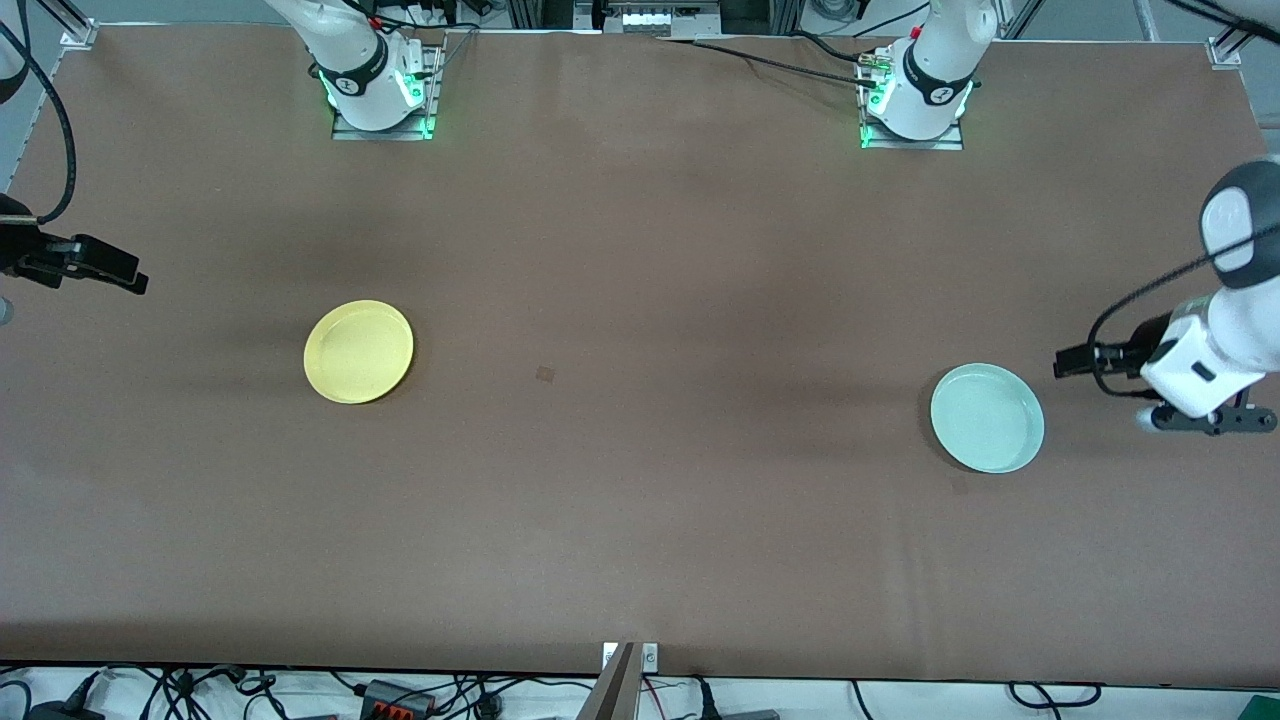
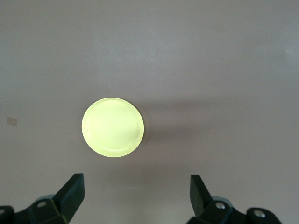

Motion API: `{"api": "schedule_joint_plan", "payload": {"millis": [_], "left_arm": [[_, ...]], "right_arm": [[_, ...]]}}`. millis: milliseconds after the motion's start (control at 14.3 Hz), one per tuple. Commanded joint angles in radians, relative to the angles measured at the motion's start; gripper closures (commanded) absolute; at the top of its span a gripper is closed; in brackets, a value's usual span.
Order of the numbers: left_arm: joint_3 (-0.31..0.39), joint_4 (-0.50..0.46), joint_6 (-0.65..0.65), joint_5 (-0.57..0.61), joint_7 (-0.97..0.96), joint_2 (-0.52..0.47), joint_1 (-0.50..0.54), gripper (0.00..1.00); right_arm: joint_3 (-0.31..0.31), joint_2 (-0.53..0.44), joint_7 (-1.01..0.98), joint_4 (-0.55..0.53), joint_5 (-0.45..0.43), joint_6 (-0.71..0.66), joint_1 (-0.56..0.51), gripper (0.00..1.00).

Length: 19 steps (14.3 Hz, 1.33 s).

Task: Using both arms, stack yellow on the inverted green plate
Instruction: 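Move the left gripper down to the green plate's rim, then grasp the green plate with the left gripper while the right gripper grasps the yellow plate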

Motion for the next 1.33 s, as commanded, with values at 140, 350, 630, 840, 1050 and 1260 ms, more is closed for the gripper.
{"api": "schedule_joint_plan", "payload": {"millis": [140, 350, 630, 840, 1050, 1260], "left_arm": [[-0.007, 0.036, 0.121, 0.079, 0.016, 0.163, 0.04, 0.0], [-0.016, 0.034, 0.164, 0.062, 0.071, 0.224, 0.076, 0.0], [-0.041, 0.033, 0.231, -0.068, 0.224, 0.31, 0.147, 0.0], [-0.041, 0.02, 0.24, -0.068, 0.226, 0.336, 0.162, 0.05], [-0.041, -0.007, 0.27, -0.113, 0.227, 0.346, 0.165, 0.23], [-0.043, -0.006, 0.266, -0.121, 0.261, 0.361, 0.167, 0.5]], "right_arm": [[0.01, -0.012, -0.012, -0.008, -0.004, -0.012, -0.001, 0.0], [0.01, -0.012, -0.012, -0.006, -0.004, -0.054, -0.002, 0.0], [0.014, -0.014, -0.011, -0.003, -0.002, -0.033, -0.001, 0.0], [0.014, -0.029, -0.012, -0.026, -0.002, 0.011, -0.002, 0.0], [0.015, -0.1, -0.012, -0.144, -0.004, 0.098, 0.001, 0.0], [0.015, -0.097, -0.012, -0.183, -0.007, 0.142, 0.004, 0.0]]}}
